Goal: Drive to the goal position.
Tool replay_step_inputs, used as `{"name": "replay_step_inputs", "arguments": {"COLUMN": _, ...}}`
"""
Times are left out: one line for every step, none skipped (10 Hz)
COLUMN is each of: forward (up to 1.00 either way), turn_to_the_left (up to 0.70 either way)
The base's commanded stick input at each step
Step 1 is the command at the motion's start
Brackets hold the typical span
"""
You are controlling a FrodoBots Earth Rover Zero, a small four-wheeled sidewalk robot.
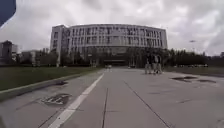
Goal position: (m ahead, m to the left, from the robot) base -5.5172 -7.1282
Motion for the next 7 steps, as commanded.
{"name": "replay_step_inputs", "arguments": {"forward": 0.7, "turn_to_the_left": 0.0}}
{"name": "replay_step_inputs", "arguments": {"forward": 0.7, "turn_to_the_left": 0.02}}
{"name": "replay_step_inputs", "arguments": {"forward": 0.7, "turn_to_the_left": 0.0}}
{"name": "replay_step_inputs", "arguments": {"forward": 0.7, "turn_to_the_left": 0.0}}
{"name": "replay_step_inputs", "arguments": {"forward": 0.7, "turn_to_the_left": 0.02}}
{"name": "replay_step_inputs", "arguments": {"forward": 0.7, "turn_to_the_left": 0.01}}
{"name": "replay_step_inputs", "arguments": {"forward": 0.7, "turn_to_the_left": 0.0}}
